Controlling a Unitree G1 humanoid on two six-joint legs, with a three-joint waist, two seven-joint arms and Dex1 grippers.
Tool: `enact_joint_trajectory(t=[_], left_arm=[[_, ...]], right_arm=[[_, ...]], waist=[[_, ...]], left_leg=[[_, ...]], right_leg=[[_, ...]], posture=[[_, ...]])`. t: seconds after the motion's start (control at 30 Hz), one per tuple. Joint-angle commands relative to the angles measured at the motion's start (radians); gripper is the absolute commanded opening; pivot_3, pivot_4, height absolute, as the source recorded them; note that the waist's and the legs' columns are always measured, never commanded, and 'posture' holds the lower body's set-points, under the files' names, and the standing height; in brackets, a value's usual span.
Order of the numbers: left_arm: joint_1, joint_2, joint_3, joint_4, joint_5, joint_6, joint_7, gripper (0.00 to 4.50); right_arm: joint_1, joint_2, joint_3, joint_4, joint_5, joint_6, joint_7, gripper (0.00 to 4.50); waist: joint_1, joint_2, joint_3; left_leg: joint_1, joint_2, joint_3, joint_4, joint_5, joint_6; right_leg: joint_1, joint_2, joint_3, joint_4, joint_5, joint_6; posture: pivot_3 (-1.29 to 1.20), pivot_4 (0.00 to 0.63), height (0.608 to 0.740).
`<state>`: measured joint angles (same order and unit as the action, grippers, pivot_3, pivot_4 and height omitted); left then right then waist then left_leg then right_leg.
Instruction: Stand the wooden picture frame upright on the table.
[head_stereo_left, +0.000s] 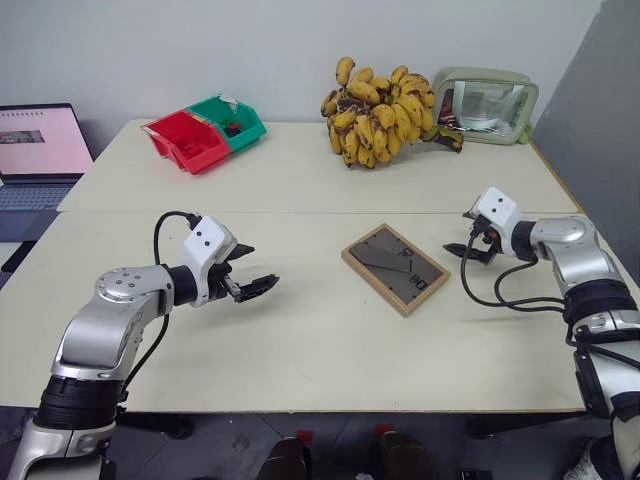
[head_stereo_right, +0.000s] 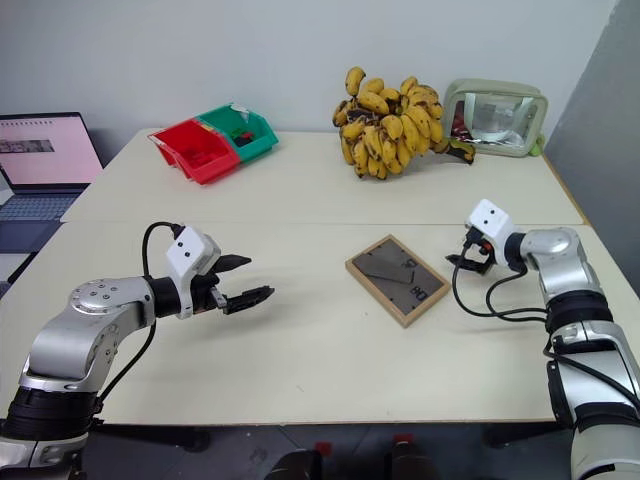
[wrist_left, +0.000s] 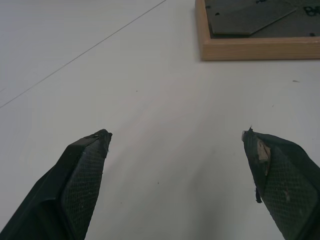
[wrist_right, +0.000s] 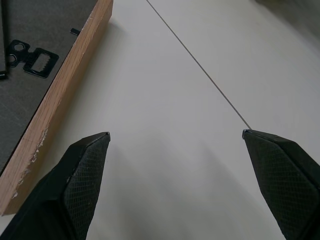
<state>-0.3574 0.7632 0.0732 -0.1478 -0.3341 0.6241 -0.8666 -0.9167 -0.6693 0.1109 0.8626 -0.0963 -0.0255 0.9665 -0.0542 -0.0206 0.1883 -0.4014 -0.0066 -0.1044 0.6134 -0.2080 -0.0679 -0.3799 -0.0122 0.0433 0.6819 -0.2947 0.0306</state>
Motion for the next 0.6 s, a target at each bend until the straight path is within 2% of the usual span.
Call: enact_joint_trajectory(t=[0.03, 0.27, 0.3, 0.37, 0.47, 0.6], left_arm=[[-0.019, 0.022, -0.014, 0.0, 0.02, -0.028, -0.007, 4.5], [-0.057, -0.045, -0.102, -0.039, 0.007, 0.001, -0.006, 4.5], [-0.066, -0.059, -0.114, -0.03, 0.015, -0.006, 0.002, 4.32], [-0.086, -0.091, -0.134, -0.01, 0.017, -0.012, 0.007, 4.09], [-0.126, -0.147, -0.199, 0.044, 0.069, -0.046, 0.037, 3.35], [-0.182, -0.236, -0.257, 0.122, 0.12, -0.075, 0.078, 2.64]], right_arm=[[-0.034, -0.013, -0.005, 0.013, -0.006, -0.033, -0.001, 4.49], [-0.031, -0.011, 0.054, 0.043, -0.091, -0.082, -0.073, 4.49], [-0.031, -0.007, 0.052, 0.049, -0.088, -0.081, -0.071, 4.5], [-0.034, 0.001, 0.051, 0.057, -0.085, -0.078, -0.076, 4.11], [-0.029, 0.011, 0.065, 0.066, -0.094, -0.092, -0.08, 3.35], [-0.02, 0.035, 0.069, 0.058, -0.093, -0.091, -0.089, 2.56]], waist=[[0.0, 0.0, 0.0], [0.0, 0.0, 0.0], [0.0, 0.0, 0.0], [0.0, 0.0, 0.0], [0.0, 0.0, 0.0], [-0.001, 0.0, 0.0]], left_leg=[[0.0, 0.0, 0.0, 0.0, 0.0, 0.0], [0.0, 0.0, 0.0, 0.0, 0.0, 0.0], [0.0, -0.001, 0.0, 0.0, 0.0, 0.0], [0.0, -0.001, 0.0, 0.0, 0.0, 0.0], [0.0, 0.0, 0.0, 0.0, 0.0, 0.0], [0.0, -0.001, 0.0, 0.001, 0.0, 0.0]], right_leg=[[0.0, 0.0, 0.0, 0.0, 0.0, 0.0], [0.0, 0.0, 0.0, 0.0, 0.0, 0.0], [0.0, 0.0, 0.0, 0.0, 0.0, 0.0], [0.0, 0.0, 0.0, 0.0, 0.0, 0.0], [0.0, 0.0, 0.0, 0.0, 0.0, 0.0], [0.001, 0.0, 0.0, 0.0, 0.0, 0.0]], posture=[[0.0, 0.15, 0.74], [0.0, 0.15, 0.74], [0.0, 0.15, 0.74], [0.0, 0.15, 0.74], [0.0, 0.15, 0.74], [0.0, 0.15, 0.74]])
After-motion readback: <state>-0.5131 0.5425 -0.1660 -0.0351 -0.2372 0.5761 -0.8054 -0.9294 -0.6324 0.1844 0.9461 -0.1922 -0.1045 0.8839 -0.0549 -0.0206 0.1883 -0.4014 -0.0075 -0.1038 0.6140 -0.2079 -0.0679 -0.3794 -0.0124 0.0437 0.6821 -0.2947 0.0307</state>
